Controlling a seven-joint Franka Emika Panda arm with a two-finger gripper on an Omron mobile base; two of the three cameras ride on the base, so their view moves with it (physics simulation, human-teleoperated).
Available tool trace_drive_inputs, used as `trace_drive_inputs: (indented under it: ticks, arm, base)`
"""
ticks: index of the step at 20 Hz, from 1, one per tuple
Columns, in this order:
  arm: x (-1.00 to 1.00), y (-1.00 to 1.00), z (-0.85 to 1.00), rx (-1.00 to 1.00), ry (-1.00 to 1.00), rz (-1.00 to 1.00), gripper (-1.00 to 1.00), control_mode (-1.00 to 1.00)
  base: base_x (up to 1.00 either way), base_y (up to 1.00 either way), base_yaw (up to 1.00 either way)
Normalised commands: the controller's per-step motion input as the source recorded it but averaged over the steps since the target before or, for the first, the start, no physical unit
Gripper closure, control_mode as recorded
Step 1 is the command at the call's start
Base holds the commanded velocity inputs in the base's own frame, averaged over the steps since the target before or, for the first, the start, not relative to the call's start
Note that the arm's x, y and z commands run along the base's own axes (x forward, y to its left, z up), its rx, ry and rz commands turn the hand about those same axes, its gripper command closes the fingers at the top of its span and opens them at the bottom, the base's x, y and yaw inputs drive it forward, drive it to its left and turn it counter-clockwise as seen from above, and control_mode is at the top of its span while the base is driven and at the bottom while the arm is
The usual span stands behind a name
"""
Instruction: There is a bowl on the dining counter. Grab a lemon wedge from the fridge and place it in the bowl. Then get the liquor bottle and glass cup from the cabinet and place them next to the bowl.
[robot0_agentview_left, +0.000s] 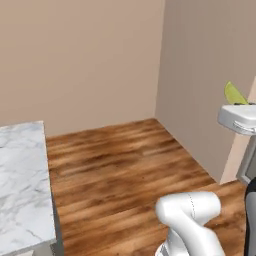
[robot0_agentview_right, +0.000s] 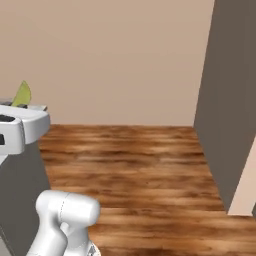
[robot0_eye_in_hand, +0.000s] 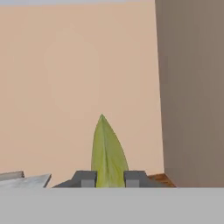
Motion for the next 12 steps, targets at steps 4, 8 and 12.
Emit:
trace_drive_inputs:
  ticks: [4, 8, 12]
  arm:
    - [0.00, 0.00, 0.00, 0.00, 0.00, 0.00, 1.00, 1.00]
    - [0.00, 0.00, 0.00, 0.00, 0.00, 0.00, 1.00, 1.00]
    - [0.00, 0.00, 0.00, 0.00, 0.00, 0.00, 1.00, 1.00]
  base:
    - [0.88, -0.53, 0.49]
    - [0.99, -0.45, 0.52]
    - [1.00, -0.41, 0.39]
